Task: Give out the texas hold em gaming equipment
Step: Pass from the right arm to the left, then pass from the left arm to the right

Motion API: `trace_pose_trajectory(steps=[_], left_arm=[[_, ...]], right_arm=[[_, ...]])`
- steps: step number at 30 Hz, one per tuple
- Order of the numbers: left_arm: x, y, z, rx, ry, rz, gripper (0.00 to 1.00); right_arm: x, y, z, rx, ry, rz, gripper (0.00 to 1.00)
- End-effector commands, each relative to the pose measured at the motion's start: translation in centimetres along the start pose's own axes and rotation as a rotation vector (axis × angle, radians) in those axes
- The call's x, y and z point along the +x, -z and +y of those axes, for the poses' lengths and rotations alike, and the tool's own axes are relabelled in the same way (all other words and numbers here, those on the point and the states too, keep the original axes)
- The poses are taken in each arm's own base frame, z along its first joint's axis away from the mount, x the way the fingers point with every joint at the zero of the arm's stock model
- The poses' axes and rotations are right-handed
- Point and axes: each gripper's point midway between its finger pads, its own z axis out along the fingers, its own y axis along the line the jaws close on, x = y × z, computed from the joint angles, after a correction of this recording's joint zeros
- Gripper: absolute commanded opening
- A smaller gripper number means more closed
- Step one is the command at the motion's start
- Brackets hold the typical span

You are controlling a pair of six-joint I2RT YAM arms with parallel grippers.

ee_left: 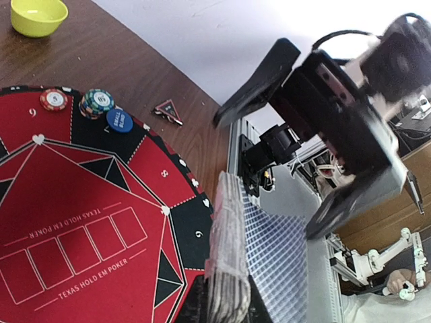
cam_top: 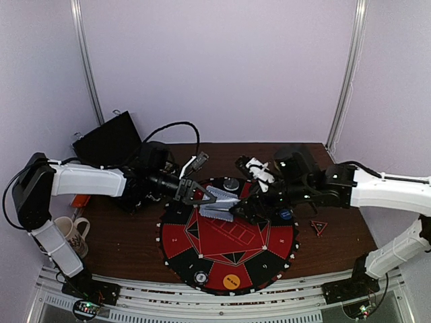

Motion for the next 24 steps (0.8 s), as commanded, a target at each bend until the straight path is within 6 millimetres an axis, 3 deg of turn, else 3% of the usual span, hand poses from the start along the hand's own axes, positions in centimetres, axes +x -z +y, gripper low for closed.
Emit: trace_pose_trajectory(steps=[1,4,6,9,12,15,21,24], left_arm=[[-1.8,0.5,-1.7,-0.005,-0.111,-0.038,0.0],[-2.1,0.6,-1.8,-0.011,-0.116,-0.046,0.0],[-2.0,0.6,-1.7,-0.017,-0.122,-0.051,0.0],[-2.0,0.7,-1.7,-0.036,-0.17,-0.058,0.0],[-2.3,1.0,-2.0,-0.057,-0.23,-0.069,0.0],[-2.3,1.3,-2.1,-0.073,-0.271,-0.076,0.0],[-1.7,1.1,-2.2,-0.045,-0.287,-0.06,0.0],[-1.9,1.1,-2.7,-0.031,-0.301,-0.058,0.0]], right_arm=[[-4.4,4.4,2.3,-0.338,-0.23,-0.322,1.0],[-3.0,4.5,2.5,-0.385,-0.245,-0.313,1.0],[-2.7,3.7,1.1,-0.308,-0.27,-0.292,1.0],[-3.9,3.3,0.3,-0.286,-0.264,-0.32,1.0],[-3.9,1.8,0.8,-0.305,-0.212,-0.254,0.97],[-2.7,0.1,1.0,-0.316,-0.187,-0.155,0.9],[-2.5,-1.2,2.0,-0.379,-0.19,-0.141,0.75],[-1.6,-1.9,2.4,-0.386,-0.186,-0.098,0.74]])
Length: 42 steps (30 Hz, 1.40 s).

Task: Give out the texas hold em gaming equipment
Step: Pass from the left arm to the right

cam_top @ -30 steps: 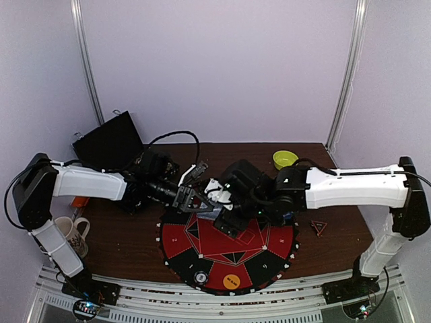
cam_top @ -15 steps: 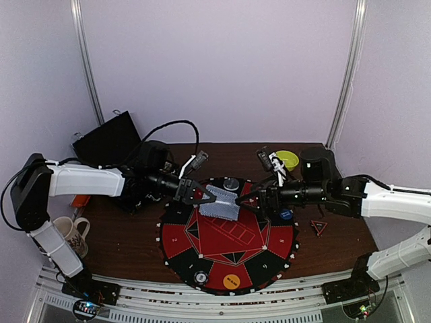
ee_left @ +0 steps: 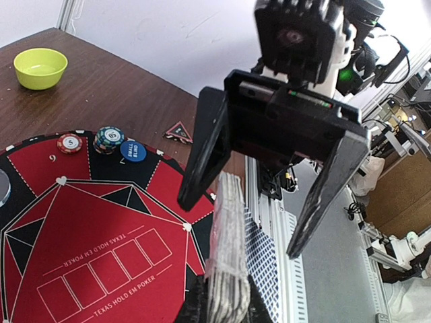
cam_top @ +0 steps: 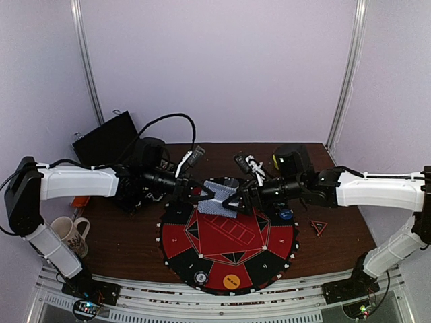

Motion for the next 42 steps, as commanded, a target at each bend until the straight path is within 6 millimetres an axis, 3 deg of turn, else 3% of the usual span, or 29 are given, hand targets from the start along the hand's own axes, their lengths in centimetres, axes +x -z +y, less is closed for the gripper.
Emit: trace_pose_trajectory(steps=[1,4,8,14,17,21,23,25,27,29,30,32,33,35,36,42], left_arm=[[-0.9,0.2,-1.2,0.033,-0.081,-0.023,0.0],[-1.1,0.3,-1.5,0.045,-0.088,-0.035,0.0],[-1.1,0.1,-1.8,0.078,-0.067,-0.042,0.0],[-1.0,-0.1,-1.6,0.078,-0.048,-0.038,0.0],[-0.5,-0.3,-1.8,0.084,-0.052,-0.032,0.01],[0.7,-1.4,-1.6,0.071,-0.049,0.004,0.15],[1.1,-1.8,-1.2,0.04,-0.066,0.022,0.25],[1.1,-1.8,-0.9,0.013,-0.076,0.024,0.26],[1.1,-1.8,-0.9,0.011,-0.08,0.024,0.22],[1.2,-1.9,-1.0,0.021,-0.07,0.029,0.08],[1.3,-1.9,-1.1,0.032,-0.056,0.032,0.0],[1.2,-1.9,-1.2,0.037,-0.023,0.027,0.0],[1.2,-1.9,-1.2,0.036,-0.007,0.024,0.0],[1.1,-1.9,-1.0,0.022,0.023,0.025,0.0],[1.0,-1.9,-0.7,0.009,0.037,0.025,0.0],[0.8,-2.3,0.6,-0.034,0.12,0.049,0.0]], right_arm=[[0.5,-0.6,1.0,-0.054,0.008,0.042,0.73],[0.3,-0.6,1.5,-0.086,-0.023,0.008,0.68],[-0.1,-0.9,1.4,-0.085,-0.059,-0.025,0.46],[-0.1,-1.3,1.7,-0.093,-0.059,-0.015,0.22],[-0.2,-1.3,1.7,-0.093,-0.064,-0.014,0.18],[-0.7,-1.2,2.0,-0.101,-0.059,-0.025,0.0],[-0.7,-1.2,1.9,-0.095,-0.056,-0.023,0.0],[-0.5,-1.2,1.8,-0.088,-0.051,-0.016,0.0],[-0.5,-1.1,1.8,-0.086,-0.046,-0.01,0.0],[-0.8,-1.0,1.9,-0.081,-0.039,-0.019,0.0],[-1.0,-0.9,1.7,-0.068,-0.038,-0.023,0.01],[-1.1,-0.6,-0.1,0.054,-0.019,-0.006,0.32],[-0.9,-0.2,-1.4,0.146,0.011,0.019,0.53],[-1.0,1.2,-3.4,0.32,0.131,0.055,0.78],[-1.0,1.7,-3.3,0.369,0.213,0.068,0.88],[1.6,2.3,1.1,0.394,0.732,0.122,0.98]])
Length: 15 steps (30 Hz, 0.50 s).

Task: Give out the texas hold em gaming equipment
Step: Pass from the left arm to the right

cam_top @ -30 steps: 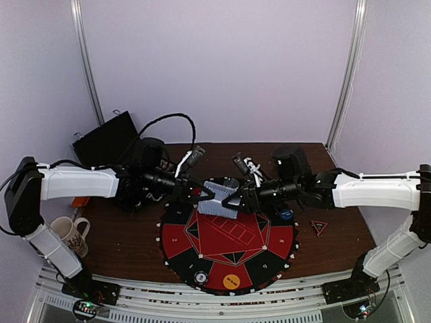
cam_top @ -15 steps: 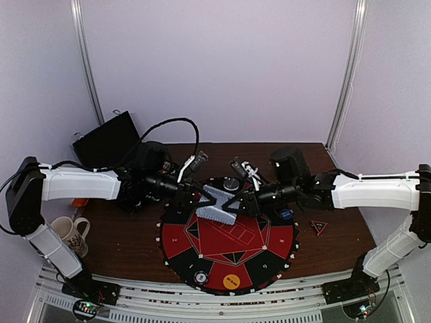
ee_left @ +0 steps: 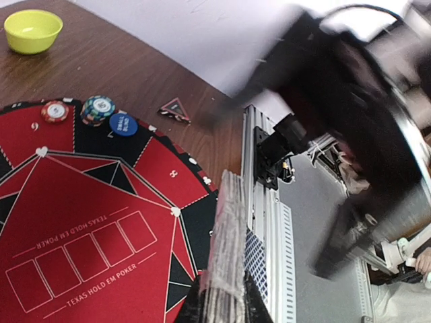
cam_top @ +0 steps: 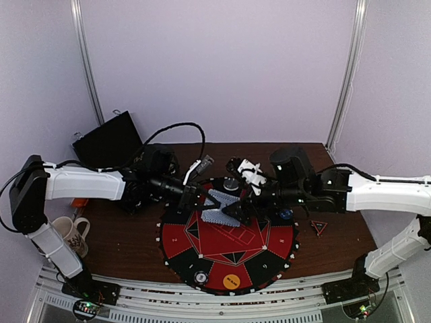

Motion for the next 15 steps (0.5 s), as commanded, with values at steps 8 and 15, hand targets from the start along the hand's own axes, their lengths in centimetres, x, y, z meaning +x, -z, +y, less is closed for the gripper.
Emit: trace_pose_trajectory(steps=[8,15], left_arm=[[-1.7,-0.1,0.5,-0.036,0.04,-0.014,0.0],[-1.9,0.1,0.3,-0.035,0.028,-0.019,0.0]], right_arm=[[2.2,-0.2,0.0,0.252,0.529,0.18,1.0],[3.0,-1.4,0.9,0.218,0.564,0.202,1.0]])
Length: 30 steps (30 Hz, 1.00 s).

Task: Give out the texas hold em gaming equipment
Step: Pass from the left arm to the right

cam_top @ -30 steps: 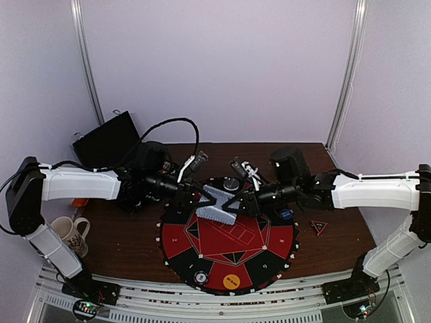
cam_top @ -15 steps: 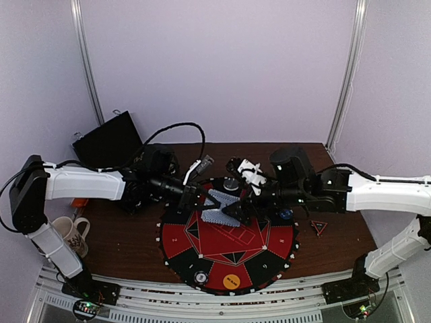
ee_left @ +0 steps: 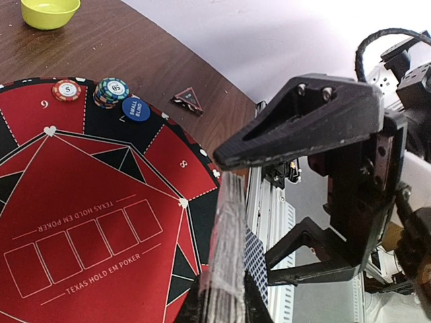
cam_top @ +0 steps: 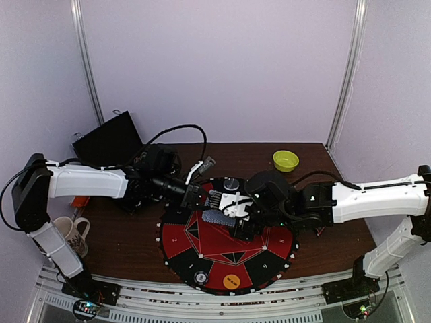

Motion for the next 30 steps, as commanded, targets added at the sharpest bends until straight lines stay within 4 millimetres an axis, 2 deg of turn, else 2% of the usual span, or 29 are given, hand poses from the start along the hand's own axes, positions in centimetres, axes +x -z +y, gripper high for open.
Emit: trace_pose_trajectory(steps=[1,6,13,21,23,27,30], left_arm=[[-2.2,0.6,-1.2,0.013,-0.057,-0.052,0.0],[-2.2,0.6,-1.3,0.026,-0.058,-0.048,0.0],[-2.1,0.7,-1.8,0.046,-0.061,-0.047,0.0],[-2.1,0.9,-2.0,0.051,-0.056,-0.056,0.0],[-2.0,0.9,-2.0,0.054,-0.057,-0.055,0.0],[-1.9,0.9,-2.3,0.07,-0.058,-0.052,0.0],[-1.7,0.7,-2.6,0.1,-0.057,-0.045,0.0]], right_arm=[[-0.6,0.2,-0.1,0.016,0.049,0.006,1.0],[-0.5,-0.2,0.1,0.019,0.048,0.001,1.0],[-0.7,-1.0,-1.3,0.085,0.042,0.015,0.96],[-0.7,-1.8,-1.4,0.095,0.068,0.019,0.97],[-0.8,-1.9,-1.6,0.102,0.067,0.023,0.92],[-0.7,-2.0,-1.7,0.11,0.073,0.03,0.7],[-0.5,-2.1,-1.7,0.116,0.067,0.041,0.67]])
